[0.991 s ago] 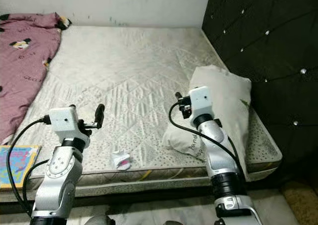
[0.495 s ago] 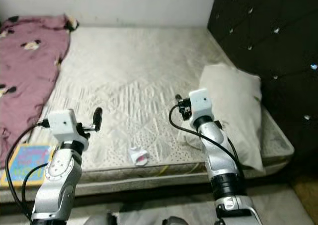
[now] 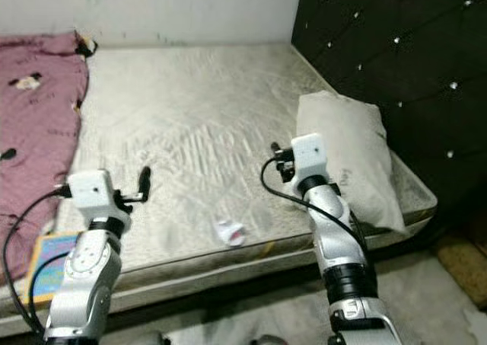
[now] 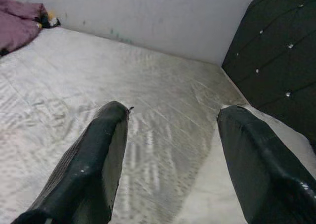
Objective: Clean up the room
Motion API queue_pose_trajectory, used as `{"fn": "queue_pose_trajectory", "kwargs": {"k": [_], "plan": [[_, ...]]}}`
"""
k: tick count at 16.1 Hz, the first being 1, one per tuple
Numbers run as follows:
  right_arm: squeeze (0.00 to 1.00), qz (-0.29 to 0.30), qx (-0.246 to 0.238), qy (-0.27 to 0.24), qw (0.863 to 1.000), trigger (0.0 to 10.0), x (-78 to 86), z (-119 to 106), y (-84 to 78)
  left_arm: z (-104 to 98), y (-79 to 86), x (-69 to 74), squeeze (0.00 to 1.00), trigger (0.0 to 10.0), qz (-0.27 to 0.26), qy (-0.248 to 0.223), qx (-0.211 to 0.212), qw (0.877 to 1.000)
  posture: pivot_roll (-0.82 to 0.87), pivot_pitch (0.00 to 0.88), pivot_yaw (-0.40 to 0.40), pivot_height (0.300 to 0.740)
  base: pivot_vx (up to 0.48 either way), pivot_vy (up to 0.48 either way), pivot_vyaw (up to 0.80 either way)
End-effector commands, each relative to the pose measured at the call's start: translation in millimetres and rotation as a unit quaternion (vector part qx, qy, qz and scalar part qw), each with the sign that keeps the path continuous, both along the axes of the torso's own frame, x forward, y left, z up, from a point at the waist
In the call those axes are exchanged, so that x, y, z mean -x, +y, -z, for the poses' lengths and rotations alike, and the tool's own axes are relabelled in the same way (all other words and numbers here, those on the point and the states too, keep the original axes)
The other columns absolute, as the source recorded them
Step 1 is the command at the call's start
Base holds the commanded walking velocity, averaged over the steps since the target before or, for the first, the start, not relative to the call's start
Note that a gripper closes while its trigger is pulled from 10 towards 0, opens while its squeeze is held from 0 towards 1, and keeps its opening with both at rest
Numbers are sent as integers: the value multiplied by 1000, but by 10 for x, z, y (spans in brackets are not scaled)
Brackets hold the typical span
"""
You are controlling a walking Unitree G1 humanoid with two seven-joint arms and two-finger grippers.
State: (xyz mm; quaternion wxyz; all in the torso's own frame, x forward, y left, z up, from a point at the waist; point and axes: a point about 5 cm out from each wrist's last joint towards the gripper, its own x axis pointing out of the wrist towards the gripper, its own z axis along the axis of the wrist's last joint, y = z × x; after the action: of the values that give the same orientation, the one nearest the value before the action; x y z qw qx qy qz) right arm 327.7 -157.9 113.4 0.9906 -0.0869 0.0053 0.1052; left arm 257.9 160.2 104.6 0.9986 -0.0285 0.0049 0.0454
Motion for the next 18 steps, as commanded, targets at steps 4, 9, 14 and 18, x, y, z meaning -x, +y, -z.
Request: {"fn": "queue_pose_trajectory", "kwargs": {"k": [4, 9, 14, 18], "plan": [[0, -8, -3, -9, 1000, 10000, -19, -46, 38, -7, 221, 91, 0, 10000, -53, -10, 14, 998, 9, 0, -56, 740, 0, 0, 0], [0, -12, 18, -19, 1000, 10000, -23, -71, 57, -1, 147, 86, 0, 10000, -34, -7, 3, 999, 13, 0, -61, 740, 0, 0, 285], [0, 3, 5, -21, 1000, 10000, -60, -98, -4, 11, 263, 113, 0, 10000, -51, 0, -8, 999, 18, 0, -55, 740, 0, 0, 404], [0, 10, 0, -26, 1000, 10000, -126, -133, -12, -27, 277, 13, 0, 10000, -55, -9, -12, 998, 18, 0, -50, 740, 0, 0, 0]]}}
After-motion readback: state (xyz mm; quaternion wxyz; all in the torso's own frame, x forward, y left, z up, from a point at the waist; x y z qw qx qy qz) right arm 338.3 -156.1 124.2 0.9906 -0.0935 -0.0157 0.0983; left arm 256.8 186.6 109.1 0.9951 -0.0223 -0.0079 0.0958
